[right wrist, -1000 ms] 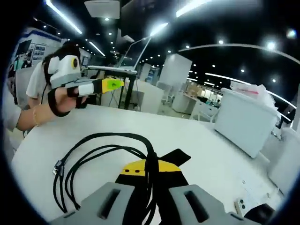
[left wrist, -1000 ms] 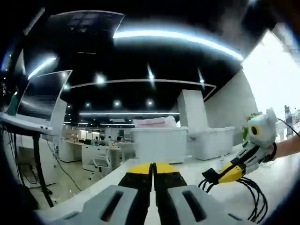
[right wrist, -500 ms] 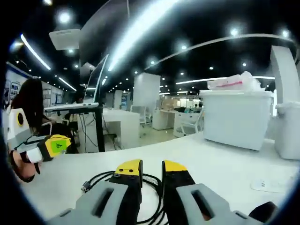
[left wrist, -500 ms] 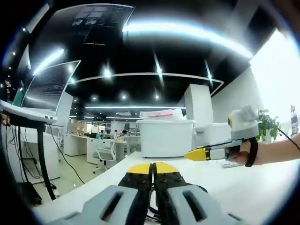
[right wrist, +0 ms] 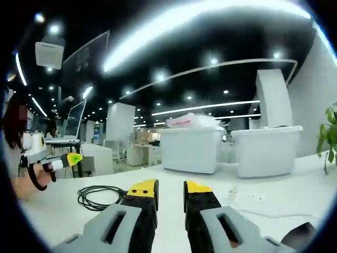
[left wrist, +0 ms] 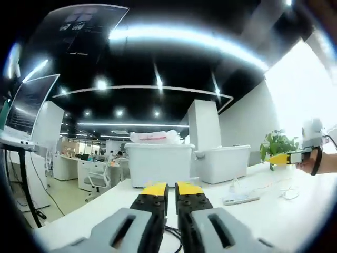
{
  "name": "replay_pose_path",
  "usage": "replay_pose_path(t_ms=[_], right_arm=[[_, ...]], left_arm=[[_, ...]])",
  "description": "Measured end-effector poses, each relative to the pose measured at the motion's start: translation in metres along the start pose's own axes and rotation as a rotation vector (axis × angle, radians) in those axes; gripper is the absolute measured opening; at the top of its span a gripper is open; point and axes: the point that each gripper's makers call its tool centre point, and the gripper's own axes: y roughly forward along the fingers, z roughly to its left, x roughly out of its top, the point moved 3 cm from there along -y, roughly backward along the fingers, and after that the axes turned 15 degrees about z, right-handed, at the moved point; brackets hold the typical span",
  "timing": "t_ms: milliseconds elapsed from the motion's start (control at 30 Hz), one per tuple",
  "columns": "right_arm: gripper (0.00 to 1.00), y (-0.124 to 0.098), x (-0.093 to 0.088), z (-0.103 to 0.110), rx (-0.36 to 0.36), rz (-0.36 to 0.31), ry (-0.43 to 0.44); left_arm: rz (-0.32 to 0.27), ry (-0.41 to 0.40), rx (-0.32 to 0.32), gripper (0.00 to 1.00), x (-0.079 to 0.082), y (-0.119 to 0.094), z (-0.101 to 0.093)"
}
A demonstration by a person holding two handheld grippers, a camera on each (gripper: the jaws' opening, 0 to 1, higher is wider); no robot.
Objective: Coil the Type-C to USB data cable on the desktop and secure it with Velcro straps.
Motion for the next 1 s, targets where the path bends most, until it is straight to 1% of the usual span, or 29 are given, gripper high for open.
replay_pose_path(t_ms=[33, 67, 100, 133, 167, 200, 267, 300, 367, 433, 467, 533, 600, 700, 767, 867, 933, 1000], right_arm=[[0.27, -0.009, -0.006, -0.012, -0.027, 0.012, 0.005], [0.28, -0.019, -0.014, -0.026, -0.065, 0.029, -0.012], [0.29, -0.023, -0.018, -0.033, -0.084, 0.032, -0.022], [0.30, -0.031, -0.027, -0.045, -0.121, 0.037, -0.019], [0.31, -0.035, -0.035, -0.052, -0.137, 0.048, -0.011], [0.34, -0.038, -0.042, -0.057, -0.146, 0.061, 0.001], [0.39, -0.041, -0.055, -0.067, -0.162, 0.082, 0.017], [0.41, -0.042, -0.062, -0.070, -0.171, 0.091, 0.035], [0.43, -0.043, -0.070, -0.071, -0.173, 0.098, 0.066], [0.45, -0.042, -0.075, -0.068, -0.166, 0.095, 0.079], [0.45, -0.043, -0.076, -0.067, -0.166, 0.093, 0.079], [0.45, -0.046, -0.074, -0.062, -0.161, 0.075, 0.058], [0.45, -0.050, -0.073, -0.059, -0.155, 0.067, 0.051], [0.45, -0.056, -0.074, -0.055, -0.150, 0.058, 0.052], [0.45, -0.058, -0.074, -0.055, -0.158, 0.051, 0.038], [0.45, -0.059, -0.072, -0.055, -0.168, 0.040, 0.023], [0.45, -0.059, -0.074, -0.058, -0.183, 0.052, 0.010], [0.45, -0.058, -0.077, -0.060, -0.189, 0.059, 0.018]], left_arm=[[-0.007, -0.004, -0.006, 0.12, 0.003, 0.004, -0.006], [-0.015, -0.008, -0.013, 0.13, 0.004, 0.008, -0.013], [-0.018, -0.009, -0.014, 0.16, 0.003, 0.011, -0.017], [-0.019, -0.014, -0.016, 0.18, 0.000, 0.014, -0.024], [-0.012, -0.012, -0.023, 0.21, -0.006, 0.017, -0.031], [0.004, 0.003, -0.031, 0.22, -0.013, 0.020, -0.038], [0.048, 0.074, -0.045, 0.22, -0.028, 0.023, -0.050], [0.065, 0.096, -0.041, 0.23, -0.034, 0.023, -0.053], [0.074, 0.099, -0.047, 0.24, -0.041, 0.023, -0.058], [0.079, 0.097, -0.053, 0.30, -0.046, 0.021, -0.060], [0.086, 0.092, -0.054, 0.32, -0.050, 0.021, -0.061], [0.125, 0.101, -0.058, 0.32, -0.061, 0.020, -0.062], [0.141, 0.120, -0.052, 0.32, -0.066, 0.021, -0.062], [0.150, 0.116, -0.047, 0.32, -0.071, 0.021, -0.060], [0.161, 0.133, -0.034, 0.32, -0.075, 0.022, -0.058], [0.165, 0.108, -0.030, 0.32, -0.076, 0.019, -0.053], [0.162, 0.101, -0.022, 0.32, -0.075, 0.019, -0.051], [0.165, 0.109, -0.011, 0.32, -0.076, 0.019, -0.048]])
